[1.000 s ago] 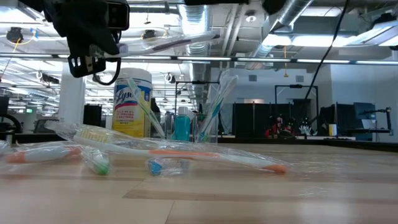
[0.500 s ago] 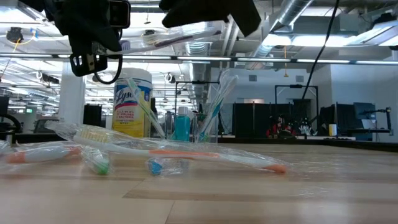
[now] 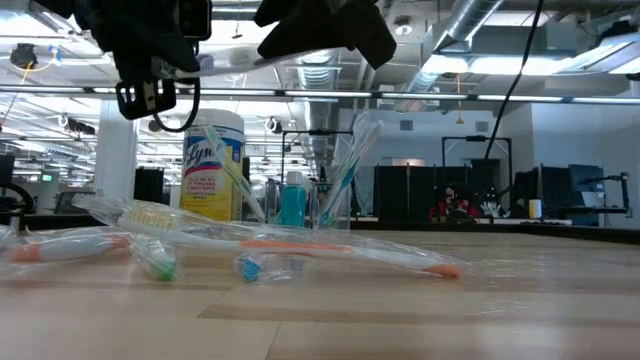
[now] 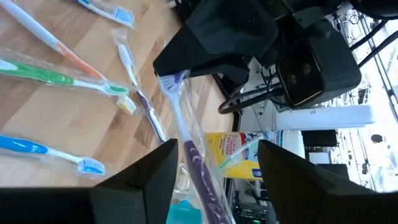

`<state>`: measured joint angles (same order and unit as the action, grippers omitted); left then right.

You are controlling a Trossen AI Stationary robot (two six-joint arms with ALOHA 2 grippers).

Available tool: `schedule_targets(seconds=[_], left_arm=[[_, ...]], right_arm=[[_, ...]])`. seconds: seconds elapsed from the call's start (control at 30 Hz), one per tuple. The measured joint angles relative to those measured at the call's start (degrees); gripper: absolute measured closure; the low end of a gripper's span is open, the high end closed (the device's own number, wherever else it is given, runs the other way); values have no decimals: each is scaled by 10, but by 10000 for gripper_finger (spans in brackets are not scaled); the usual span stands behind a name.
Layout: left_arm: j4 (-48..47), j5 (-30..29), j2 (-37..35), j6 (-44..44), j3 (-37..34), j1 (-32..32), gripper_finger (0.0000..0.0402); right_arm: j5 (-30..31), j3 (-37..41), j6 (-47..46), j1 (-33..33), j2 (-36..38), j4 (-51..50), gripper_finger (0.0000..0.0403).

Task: Pick & Place toothbrushing station
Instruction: Put the purple toothbrush into the transparent organizer

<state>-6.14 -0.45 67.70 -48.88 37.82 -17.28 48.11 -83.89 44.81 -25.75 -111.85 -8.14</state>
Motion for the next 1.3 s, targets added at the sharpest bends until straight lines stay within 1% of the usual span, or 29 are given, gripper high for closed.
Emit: schedule_targets(seconds=[0.07, 0.3, 0.47, 0.73, 0.9, 1.1, 1.3], left_arm=[[13, 6, 0, 0, 0, 0, 376], [39, 14, 0, -9, 0, 0, 376], [43, 25, 0, -15, 0, 0, 376], [55, 38, 0, -32, 0, 0, 376], [59, 41, 0, -41, 0, 0, 376], [60, 42, 0, -41, 0, 0, 376], [62, 43, 0, -41, 0, 0, 376]], right_arm=[[0, 0, 16, 0, 0, -6, 204], [0, 0, 24, 3, 0, -7, 228], [0, 0, 45, 3, 0, -7, 234], [0, 0, 53, 8, 0, -4, 241], [0, 0, 53, 9, 0, -4, 252], [0, 0, 54, 9, 0, -6, 284], [-1, 0, 63, 8, 0, -11, 327]])
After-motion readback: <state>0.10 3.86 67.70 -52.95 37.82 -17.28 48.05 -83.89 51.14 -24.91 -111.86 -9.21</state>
